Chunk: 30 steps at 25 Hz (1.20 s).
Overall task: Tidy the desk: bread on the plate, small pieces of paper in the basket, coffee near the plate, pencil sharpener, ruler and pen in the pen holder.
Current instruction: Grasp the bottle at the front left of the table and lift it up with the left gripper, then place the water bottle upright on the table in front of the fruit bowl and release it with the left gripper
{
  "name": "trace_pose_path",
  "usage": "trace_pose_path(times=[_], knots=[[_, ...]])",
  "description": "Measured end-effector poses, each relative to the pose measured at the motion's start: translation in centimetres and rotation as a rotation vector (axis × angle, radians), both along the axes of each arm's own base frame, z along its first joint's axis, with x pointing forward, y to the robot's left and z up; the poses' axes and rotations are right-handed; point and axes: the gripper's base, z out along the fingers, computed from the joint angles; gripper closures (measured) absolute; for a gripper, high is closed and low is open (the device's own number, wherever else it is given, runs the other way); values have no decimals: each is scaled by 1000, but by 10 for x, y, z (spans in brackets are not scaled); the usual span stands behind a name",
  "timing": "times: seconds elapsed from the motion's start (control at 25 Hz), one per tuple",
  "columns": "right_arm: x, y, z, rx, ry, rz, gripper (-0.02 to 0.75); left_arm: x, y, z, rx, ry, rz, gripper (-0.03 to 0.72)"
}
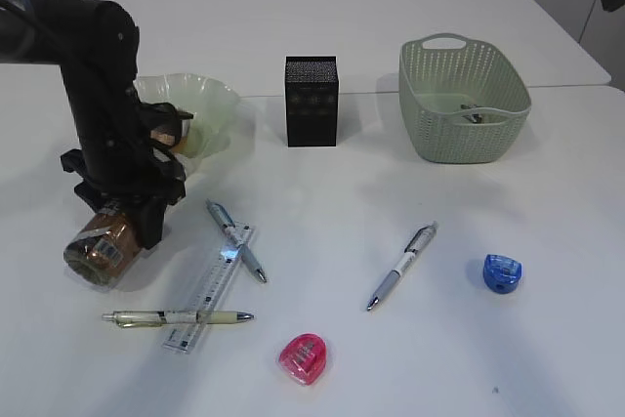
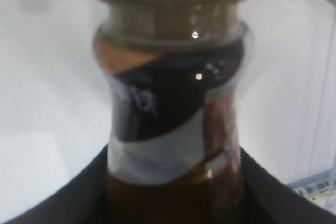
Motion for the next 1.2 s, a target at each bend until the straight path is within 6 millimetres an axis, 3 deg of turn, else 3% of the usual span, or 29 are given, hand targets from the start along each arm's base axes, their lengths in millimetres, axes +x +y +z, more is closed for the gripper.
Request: trace_pose_path(times=[0.24,0.44,0.6,0.8,0.92,1.08,1.2], knots=[[0,0,0,0,0,0,192,-11,2,37,-28,-67,96,333],[0,0,0,0,0,0,192,-45,11,49,-30,-27,127,333],[0,0,0,-2,0,-1,192,-68,20,88,-44,-101,123,333],[0,-1,0,-7,-1,-2,192,-92,30,158,-141,-406,117,333],[0,-1,0,-7,-1,-2,192,-111,37,181,-205,-608,113,333],[0,-1,0,-7,-1,-2,192,-142,49,191,-283,-883,95,333],[0,-1,0,-7,-1,-2,192,-160,54,182,-359,-1078,86,335]])
